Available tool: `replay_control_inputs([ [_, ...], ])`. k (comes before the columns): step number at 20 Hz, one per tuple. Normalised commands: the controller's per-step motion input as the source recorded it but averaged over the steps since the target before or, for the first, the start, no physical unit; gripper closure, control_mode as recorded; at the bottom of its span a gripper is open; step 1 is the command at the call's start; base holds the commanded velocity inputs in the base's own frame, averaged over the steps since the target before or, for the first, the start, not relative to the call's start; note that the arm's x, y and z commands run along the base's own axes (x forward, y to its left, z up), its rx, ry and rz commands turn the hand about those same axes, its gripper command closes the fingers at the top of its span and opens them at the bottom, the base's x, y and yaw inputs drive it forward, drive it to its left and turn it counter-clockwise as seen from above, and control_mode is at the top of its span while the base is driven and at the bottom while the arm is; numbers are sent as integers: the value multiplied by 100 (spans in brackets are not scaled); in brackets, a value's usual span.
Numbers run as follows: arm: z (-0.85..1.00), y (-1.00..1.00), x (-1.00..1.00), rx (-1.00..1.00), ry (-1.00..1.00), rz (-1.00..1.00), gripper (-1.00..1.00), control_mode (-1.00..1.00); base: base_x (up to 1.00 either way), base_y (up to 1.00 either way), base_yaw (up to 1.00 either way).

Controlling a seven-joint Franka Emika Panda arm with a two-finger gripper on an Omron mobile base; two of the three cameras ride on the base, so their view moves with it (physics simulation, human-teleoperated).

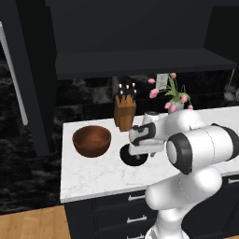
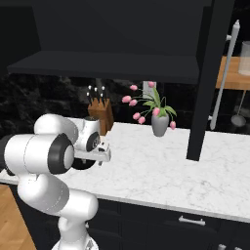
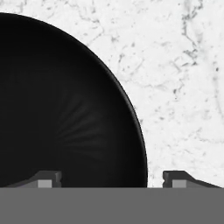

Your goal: Pick up the bowls on the counter and stack them on top of one another in the open cabinet. Place the smaller bowl on top of the larger bowl.

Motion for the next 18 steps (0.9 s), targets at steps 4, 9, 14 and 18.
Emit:
replay_control_inputs([
  [4,-26,0,0,0,-3,0,100,-100,0,0,0],
  [9,1,0,0,0,0,0,100,-100,0,0,0],
  [14,38,0,0,0,-2,-2,100,-100,0,0,0],
  [18,98,4,0,2,-6,-8,100,-100,0,0,0],
])
